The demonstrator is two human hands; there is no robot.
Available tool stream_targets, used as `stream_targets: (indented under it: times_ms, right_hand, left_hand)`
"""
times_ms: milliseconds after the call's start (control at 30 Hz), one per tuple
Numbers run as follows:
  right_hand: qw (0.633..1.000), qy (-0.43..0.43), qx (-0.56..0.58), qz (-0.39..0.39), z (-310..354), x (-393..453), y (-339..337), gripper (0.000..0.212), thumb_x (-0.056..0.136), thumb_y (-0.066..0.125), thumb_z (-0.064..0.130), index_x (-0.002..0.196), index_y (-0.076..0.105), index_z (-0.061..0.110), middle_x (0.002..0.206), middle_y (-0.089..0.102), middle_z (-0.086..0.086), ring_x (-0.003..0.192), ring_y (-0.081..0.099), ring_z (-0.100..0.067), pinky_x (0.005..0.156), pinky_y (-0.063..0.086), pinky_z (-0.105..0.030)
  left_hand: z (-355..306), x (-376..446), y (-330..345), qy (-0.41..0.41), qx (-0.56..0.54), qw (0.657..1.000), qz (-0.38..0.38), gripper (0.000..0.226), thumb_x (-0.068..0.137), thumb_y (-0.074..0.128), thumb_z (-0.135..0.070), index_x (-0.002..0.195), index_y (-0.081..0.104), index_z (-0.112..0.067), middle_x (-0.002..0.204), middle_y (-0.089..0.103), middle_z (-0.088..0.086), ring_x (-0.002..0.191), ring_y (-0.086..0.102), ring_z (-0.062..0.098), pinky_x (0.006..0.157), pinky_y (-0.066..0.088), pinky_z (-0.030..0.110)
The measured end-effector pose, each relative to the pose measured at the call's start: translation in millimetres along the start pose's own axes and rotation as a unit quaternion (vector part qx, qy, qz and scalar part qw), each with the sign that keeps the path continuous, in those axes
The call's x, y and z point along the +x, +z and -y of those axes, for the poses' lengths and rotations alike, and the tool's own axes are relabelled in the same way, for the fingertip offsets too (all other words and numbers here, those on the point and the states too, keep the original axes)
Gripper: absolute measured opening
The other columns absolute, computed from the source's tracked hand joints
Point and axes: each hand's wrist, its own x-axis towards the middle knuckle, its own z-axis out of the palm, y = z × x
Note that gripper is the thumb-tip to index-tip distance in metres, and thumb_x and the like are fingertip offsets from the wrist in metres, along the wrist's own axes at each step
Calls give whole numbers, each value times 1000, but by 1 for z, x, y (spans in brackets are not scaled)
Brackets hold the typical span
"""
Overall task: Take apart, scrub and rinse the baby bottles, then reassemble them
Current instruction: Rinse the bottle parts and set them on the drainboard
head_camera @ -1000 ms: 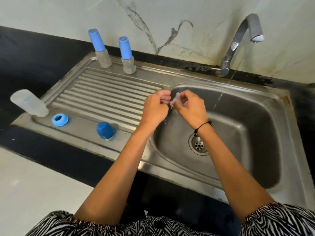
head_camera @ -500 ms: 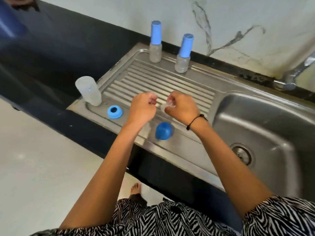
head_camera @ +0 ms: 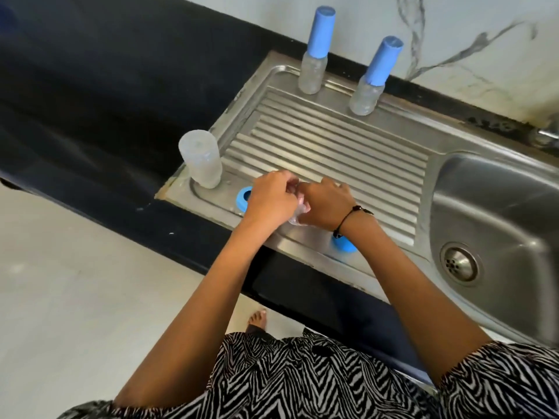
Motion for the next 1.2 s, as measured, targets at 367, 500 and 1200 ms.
stream_targets:
  times_ms: [367,500,1200]
  right_hand:
    - [968,48,210,-131,-75,-47,-29,28,79,61,6,105,65,16,85,60,6,97,58,-27,87,46,-39]
    - [950,94,231,-188,-129,-85,-31,27,80,59,2,105,66,11,95,68,-5,94,59,-24,83,43,-29]
    - [894,213,309,-244,-445,-168,-36,28,89,53,0,110,68,9,114,67,-7,107,59,-18,88,37,-18]
  left_hand:
    - [-52,10,35,94,-2,995,37,43,84,41,11,115,64,-9,106,67,6,98,62,20,82,45,22]
    - [-95,10,78,138,-5,987,79,45,81,39,13,110,66,-7,101,69,9,95,63,24,86,48,29]
    - [-293,45,317,77,-93,980,157,33,92,42,2,118,61,-6,112,65,10,109,59,24,96,46,31]
